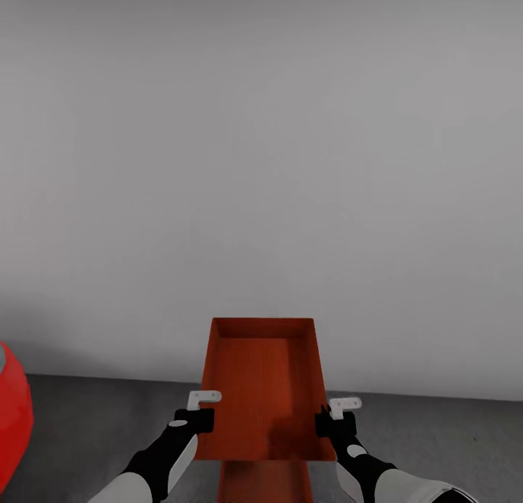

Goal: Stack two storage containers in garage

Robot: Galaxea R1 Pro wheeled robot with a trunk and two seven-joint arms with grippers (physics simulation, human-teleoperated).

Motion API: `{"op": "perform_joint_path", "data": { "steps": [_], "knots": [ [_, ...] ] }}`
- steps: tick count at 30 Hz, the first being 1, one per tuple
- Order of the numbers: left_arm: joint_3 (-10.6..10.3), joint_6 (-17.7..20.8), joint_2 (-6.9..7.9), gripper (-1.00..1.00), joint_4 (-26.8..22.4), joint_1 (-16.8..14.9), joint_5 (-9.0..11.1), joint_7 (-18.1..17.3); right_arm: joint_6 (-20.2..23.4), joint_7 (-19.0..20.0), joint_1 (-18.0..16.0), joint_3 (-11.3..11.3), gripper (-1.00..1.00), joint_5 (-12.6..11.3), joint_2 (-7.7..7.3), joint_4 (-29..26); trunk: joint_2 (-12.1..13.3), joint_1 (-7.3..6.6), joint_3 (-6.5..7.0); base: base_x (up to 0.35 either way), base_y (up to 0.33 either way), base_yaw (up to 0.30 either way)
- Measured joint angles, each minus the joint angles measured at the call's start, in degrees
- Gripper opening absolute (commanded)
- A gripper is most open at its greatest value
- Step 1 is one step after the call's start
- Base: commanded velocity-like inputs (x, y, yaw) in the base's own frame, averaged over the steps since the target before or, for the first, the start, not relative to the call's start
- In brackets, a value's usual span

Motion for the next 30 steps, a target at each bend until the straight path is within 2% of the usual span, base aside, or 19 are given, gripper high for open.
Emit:
{"op": "perform_joint_path", "data": {
  "steps": [30],
  "knots": [
    [0.03,0.07,0.02,-1.00,-0.08,0.00,-0.02,-0.05,0.01,0.01,0.00,-0.08,-1.00,0.07,0.00,-0.01,0.00,0.00,-2.71,0.000,0.000,0.000]
  ]
}}
